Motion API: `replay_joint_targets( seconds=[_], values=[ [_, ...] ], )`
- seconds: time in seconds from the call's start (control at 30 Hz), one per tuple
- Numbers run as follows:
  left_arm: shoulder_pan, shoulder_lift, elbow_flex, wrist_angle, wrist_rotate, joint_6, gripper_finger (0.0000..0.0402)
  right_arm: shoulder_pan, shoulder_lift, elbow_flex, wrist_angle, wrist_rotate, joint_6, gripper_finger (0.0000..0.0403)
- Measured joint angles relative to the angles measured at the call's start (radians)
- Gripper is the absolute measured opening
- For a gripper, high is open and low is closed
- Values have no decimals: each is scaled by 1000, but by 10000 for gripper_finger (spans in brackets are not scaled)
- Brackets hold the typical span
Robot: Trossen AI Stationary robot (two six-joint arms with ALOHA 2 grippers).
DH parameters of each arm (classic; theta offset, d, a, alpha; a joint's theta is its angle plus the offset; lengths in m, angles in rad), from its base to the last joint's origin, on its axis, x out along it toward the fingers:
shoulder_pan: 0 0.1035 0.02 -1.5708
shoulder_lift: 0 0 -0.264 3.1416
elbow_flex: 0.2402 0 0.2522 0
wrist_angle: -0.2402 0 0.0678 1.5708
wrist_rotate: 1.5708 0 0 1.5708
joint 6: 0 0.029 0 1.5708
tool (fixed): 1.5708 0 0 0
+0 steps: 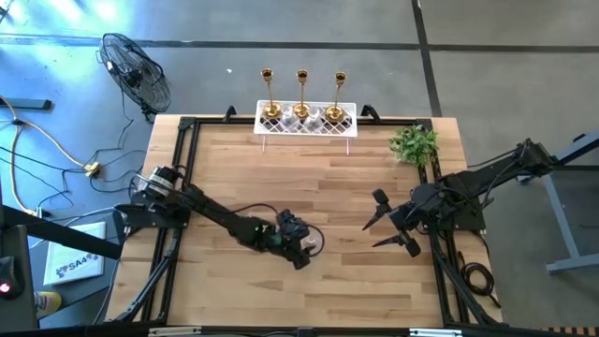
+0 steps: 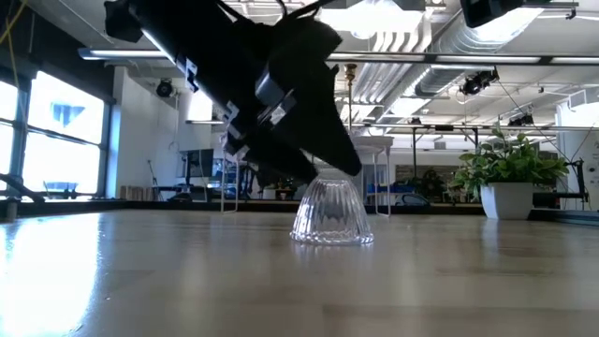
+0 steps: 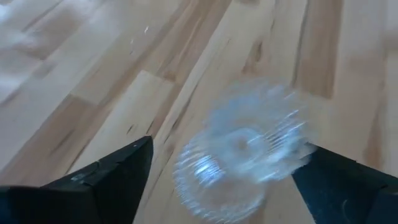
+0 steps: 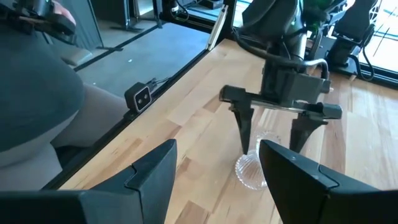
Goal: Pick & Place candle stick holders
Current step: Put the glass candle holder on the shelf
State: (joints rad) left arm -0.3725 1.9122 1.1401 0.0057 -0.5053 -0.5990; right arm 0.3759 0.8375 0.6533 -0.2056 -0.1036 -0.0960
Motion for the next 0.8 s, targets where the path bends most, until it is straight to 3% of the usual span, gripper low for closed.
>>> replay_joint_targets(
  seconds=[0.17,0.43,0.8],
  values=[
    [0,6,1,11,-28,13,280,0,1,0,0,1,-2,225],
    [0,6,1,30,-36,45,109,0,1,0,-14,1,-2,224],
    [-1,6,1,32,-62,75,109,0,1,-24,-21,47,18,225]
  ],
)
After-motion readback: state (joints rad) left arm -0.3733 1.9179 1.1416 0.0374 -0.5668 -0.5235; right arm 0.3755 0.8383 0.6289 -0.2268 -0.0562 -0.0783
